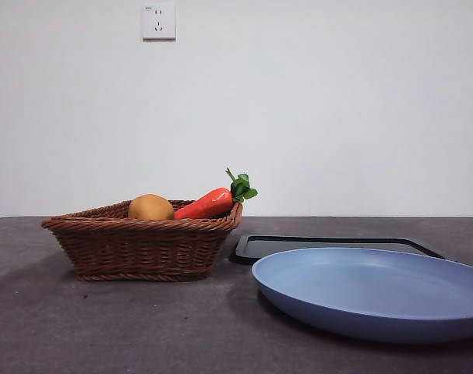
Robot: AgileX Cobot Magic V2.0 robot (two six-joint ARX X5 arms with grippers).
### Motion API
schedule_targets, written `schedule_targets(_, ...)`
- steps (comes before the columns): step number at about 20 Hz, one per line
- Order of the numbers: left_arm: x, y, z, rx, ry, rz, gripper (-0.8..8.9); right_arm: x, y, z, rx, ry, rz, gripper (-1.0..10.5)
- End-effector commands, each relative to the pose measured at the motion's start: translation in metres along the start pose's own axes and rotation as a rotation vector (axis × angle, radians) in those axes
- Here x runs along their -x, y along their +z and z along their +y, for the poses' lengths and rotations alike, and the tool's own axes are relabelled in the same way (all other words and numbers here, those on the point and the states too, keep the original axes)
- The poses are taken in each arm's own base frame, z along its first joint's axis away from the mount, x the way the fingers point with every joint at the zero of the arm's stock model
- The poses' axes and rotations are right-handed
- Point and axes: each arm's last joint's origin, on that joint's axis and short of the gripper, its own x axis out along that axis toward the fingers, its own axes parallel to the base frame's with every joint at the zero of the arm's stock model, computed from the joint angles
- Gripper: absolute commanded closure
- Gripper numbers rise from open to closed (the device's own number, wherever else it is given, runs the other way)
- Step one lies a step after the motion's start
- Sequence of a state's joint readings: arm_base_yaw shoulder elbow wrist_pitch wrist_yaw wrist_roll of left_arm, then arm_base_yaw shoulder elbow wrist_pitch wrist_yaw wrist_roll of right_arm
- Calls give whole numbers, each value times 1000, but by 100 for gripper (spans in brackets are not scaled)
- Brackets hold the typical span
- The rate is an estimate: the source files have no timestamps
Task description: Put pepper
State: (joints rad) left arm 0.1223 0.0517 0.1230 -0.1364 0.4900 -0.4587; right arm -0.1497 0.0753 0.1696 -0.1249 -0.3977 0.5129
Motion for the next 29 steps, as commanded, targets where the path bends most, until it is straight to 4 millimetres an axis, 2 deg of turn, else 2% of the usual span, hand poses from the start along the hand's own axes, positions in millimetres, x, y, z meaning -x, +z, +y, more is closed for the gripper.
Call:
schedule_targets(1,2,15,-9,9,-19,6,807,0,20,13,19,44,-4,942)
schedule_targets(6,-3,43,-23,-16,-93,76,807,-6,51,30,85,60,87,942)
schedule_targets(13,-16,86,-40,-112,-161,230,807,-16,91,55,248,88,314,942)
schedule_targets(17,-23,104,-47,-176,-183,324,807,-22,109,68,332,104,461,942)
schedule_targets(23,-30,114,-59,-241,-238,479,807,-32,124,81,388,140,664,942)
schedule_targets(29,-32,114,-69,-291,-302,545,807,-39,120,87,411,163,792,941)
